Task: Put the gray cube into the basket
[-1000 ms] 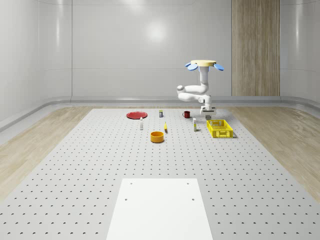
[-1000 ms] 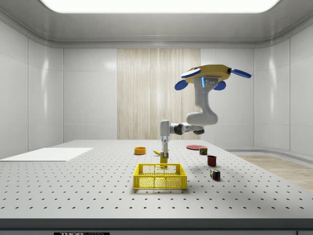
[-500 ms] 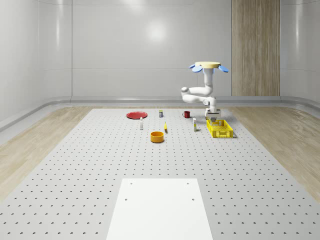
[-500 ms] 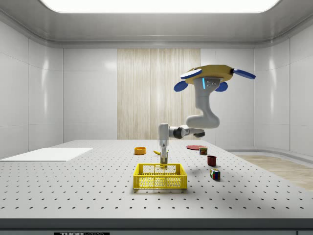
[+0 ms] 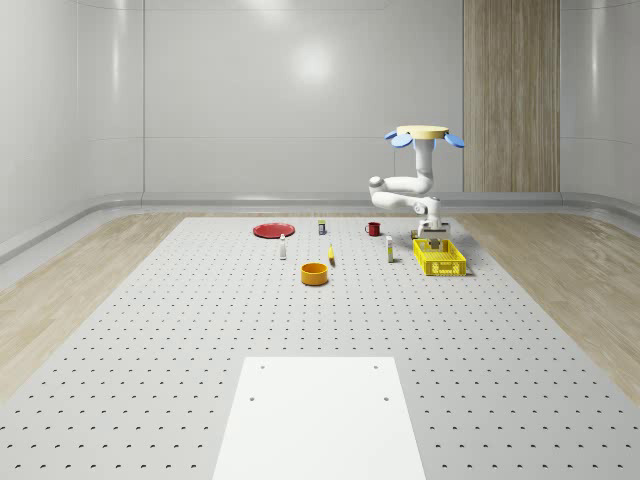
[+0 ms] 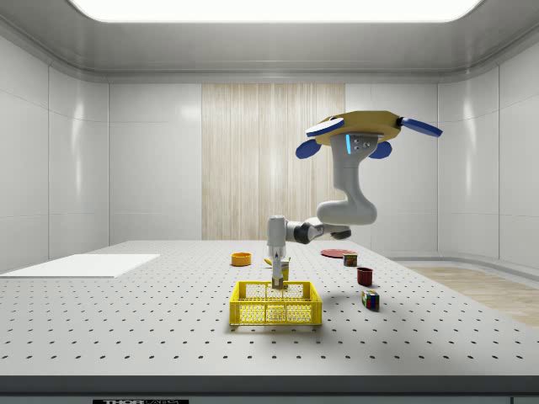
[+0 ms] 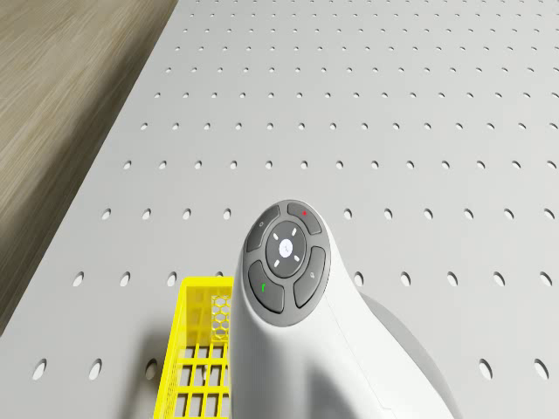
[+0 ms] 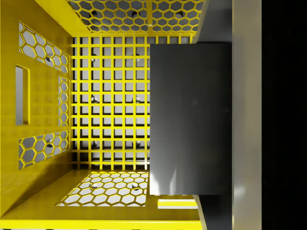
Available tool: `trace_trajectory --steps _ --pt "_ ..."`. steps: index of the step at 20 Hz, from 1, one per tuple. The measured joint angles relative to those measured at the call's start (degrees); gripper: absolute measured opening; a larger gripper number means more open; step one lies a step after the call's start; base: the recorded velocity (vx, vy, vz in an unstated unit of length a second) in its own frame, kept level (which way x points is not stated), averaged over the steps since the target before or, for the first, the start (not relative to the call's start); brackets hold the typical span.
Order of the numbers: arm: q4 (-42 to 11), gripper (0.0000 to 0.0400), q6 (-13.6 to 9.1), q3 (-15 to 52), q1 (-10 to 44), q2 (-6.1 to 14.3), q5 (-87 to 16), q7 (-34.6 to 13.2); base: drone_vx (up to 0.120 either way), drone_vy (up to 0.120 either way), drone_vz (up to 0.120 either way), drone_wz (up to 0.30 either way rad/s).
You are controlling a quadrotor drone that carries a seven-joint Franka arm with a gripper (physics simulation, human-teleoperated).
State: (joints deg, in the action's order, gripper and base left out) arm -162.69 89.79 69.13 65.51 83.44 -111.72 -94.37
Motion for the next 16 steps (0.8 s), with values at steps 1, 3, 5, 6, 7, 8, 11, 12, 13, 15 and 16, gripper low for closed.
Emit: trace_trajectory --steps 1,3,5,6,7,8,11,12,13,15,16 --pt "0.2 0.025 0.3 -0.6 0.1 0.1 -0.5 0.0 0.0 0.0 0.0 0.0" --pt "0.7 0.025 1.0 -2.0 0.3 0.2 -1.8 0.1 0.0 0.0 0.0 0.0" --pt "1.2 0.025 1.8 -3.5 0.6 0.3 -3.2 0.1 0.0 0.0 0.0 0.0" --pt "1.6 0.025 2.2 -4.3 0.8 0.3 -4.0 0.1 0.0 0.0 0.0 0.0" --pt "1.9 0.025 2.6 -5.1 0.9 0.3 -4.7 0.2 0.0 0.0 0.0 0.0" --pt "2.2 0.025 2.9 -5.8 1.1 0.3 -5.4 0.2 0.0 0.0 0.0 0.0" --pt "3.3 0.025 4.0 -8.0 1.6 0.2 -7.5 0.3 0.0 0.0 0.0 0.0" --pt "3.6 0.025 4.3 -8.7 1.7 0.2 -8.1 0.3 0.0 0.0 0.0 0.0" --pt "3.9 0.025 4.5 -9.2 1.8 0.1 -8.6 0.3 0.0 0.0 0.0 0.0" --pt "4.3 0.025 4.9 -10.1 2.0 0.0 -9.4 0.4 0.0 0.0 0.0 0.0" --pt "4.5 0.025 5.0 -10.4 2.1 -0.1 -9.7 0.4 0.0 0.0 0.0 0.0"
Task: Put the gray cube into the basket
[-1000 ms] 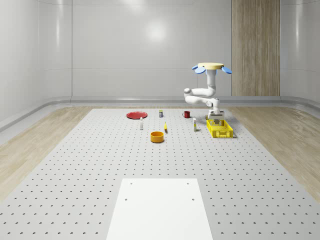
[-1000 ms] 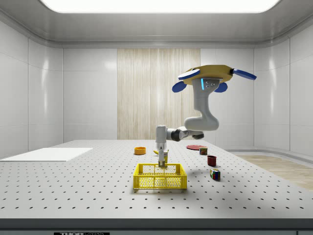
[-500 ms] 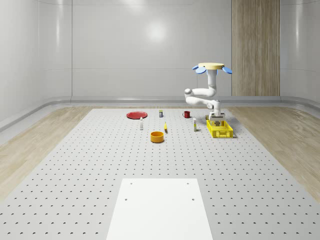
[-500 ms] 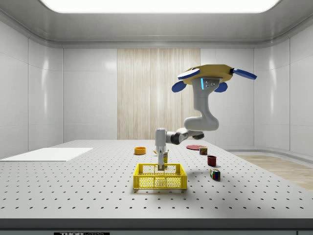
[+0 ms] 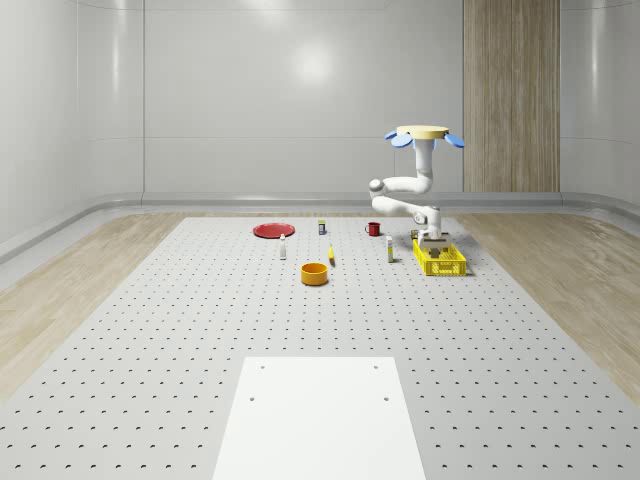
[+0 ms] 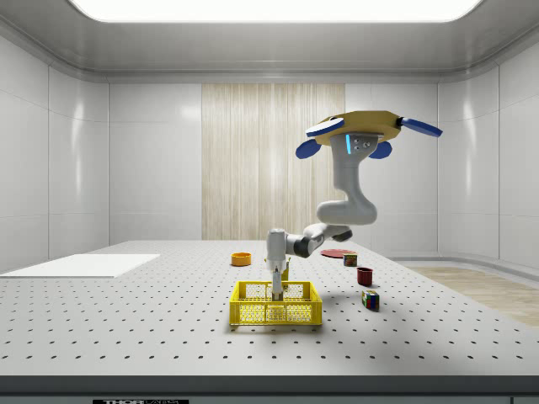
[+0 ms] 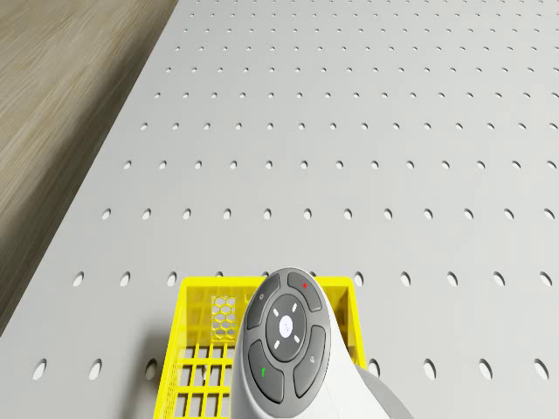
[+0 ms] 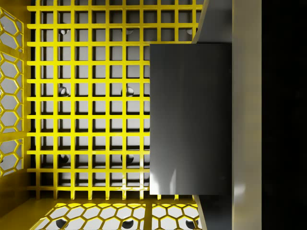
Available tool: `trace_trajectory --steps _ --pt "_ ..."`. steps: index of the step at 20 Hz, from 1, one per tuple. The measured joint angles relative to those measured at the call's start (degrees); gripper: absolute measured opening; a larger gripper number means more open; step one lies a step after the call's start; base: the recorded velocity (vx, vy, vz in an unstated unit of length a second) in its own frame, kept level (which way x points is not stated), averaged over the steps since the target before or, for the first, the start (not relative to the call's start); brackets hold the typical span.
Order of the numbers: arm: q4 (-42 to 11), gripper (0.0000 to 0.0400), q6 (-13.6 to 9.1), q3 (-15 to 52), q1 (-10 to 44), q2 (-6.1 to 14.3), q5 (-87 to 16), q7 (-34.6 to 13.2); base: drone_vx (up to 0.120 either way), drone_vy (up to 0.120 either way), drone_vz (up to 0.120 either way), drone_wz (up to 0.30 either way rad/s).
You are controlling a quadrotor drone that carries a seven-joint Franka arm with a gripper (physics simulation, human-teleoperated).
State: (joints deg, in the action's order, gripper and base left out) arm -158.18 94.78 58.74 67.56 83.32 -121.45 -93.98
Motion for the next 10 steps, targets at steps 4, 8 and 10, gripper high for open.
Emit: trace_trajectory --steps 4,8,10 --pt "0.4 0.034 0.2 -0.8 0.1 -0.3 -0.8 0.1 0.0 0.0 0.0 0.0" --pt "0.0 0.0378 -0.4 -0.1 -0.3 -0.5 -0.2 0.2 0.0 0.0 0.0 0.0" --pt "-0.6 0.0387 -1.1 0.9 -0.6 -0.5 0.7 0.2 0.0 0.0 0.0 0.0"
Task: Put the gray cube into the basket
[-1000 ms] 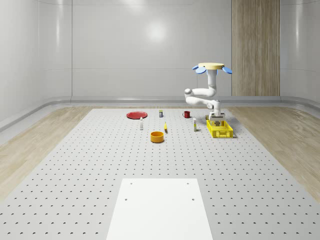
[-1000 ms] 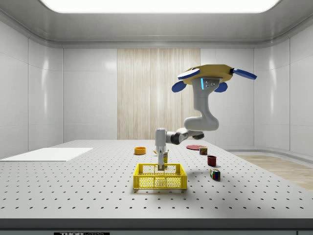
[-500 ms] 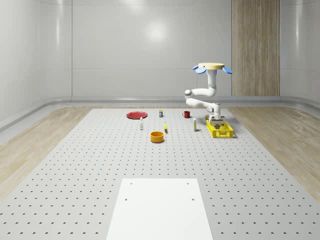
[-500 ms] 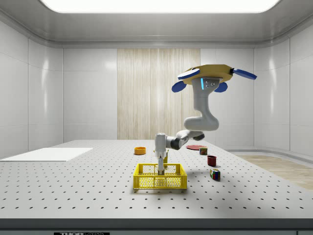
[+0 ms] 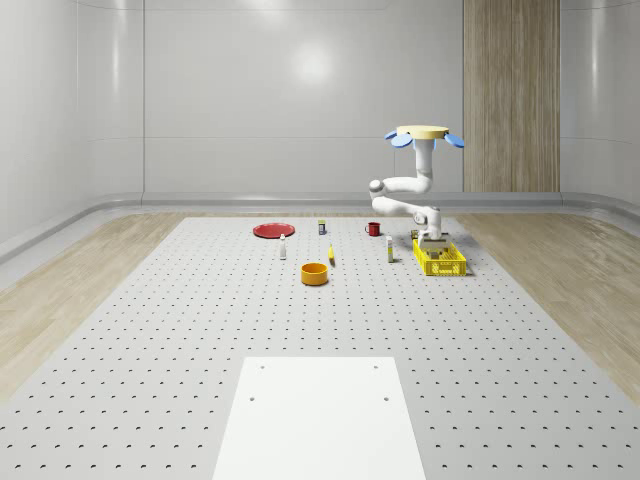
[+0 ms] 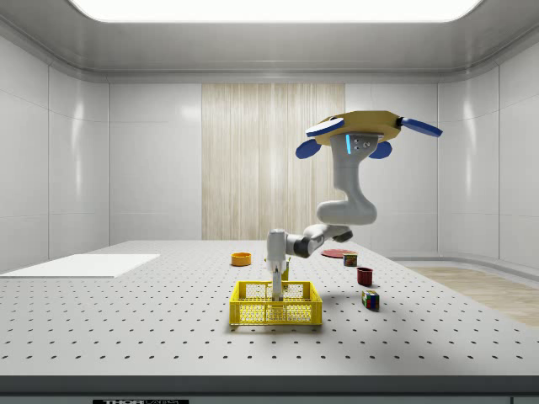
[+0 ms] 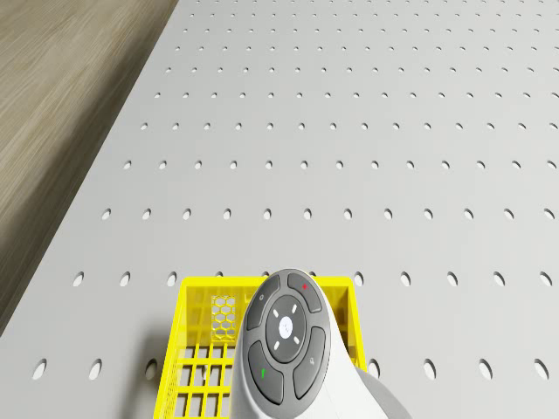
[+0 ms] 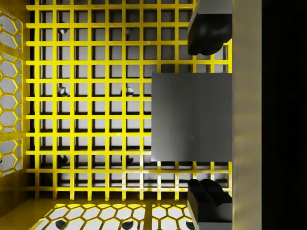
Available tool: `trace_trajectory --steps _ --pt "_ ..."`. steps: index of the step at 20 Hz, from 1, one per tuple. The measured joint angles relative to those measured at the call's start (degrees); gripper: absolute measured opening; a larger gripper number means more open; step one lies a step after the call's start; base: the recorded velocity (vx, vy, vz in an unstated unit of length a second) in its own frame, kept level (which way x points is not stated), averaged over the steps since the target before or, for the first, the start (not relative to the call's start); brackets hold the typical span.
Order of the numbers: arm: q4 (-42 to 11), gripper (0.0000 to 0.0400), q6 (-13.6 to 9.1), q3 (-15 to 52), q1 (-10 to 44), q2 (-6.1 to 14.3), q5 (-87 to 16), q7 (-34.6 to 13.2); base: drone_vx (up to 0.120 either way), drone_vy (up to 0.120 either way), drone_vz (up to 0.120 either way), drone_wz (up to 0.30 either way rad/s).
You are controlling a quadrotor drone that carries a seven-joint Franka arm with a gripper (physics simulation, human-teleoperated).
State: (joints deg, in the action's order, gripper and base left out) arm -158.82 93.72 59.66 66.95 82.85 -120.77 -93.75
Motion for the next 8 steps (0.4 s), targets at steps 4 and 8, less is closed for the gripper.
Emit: trace_trajectory --steps 4,8 --pt "-1.0 0.0395 -1.1 1.9 -0.5 0.0 1.7 0.0 0.0 0.0 0.0 0.0" --pt "-1.4 0.0398 -1.6 2.7 -0.7 -0.1 2.4 0.0 0.0 0.0 0.0 0.0"
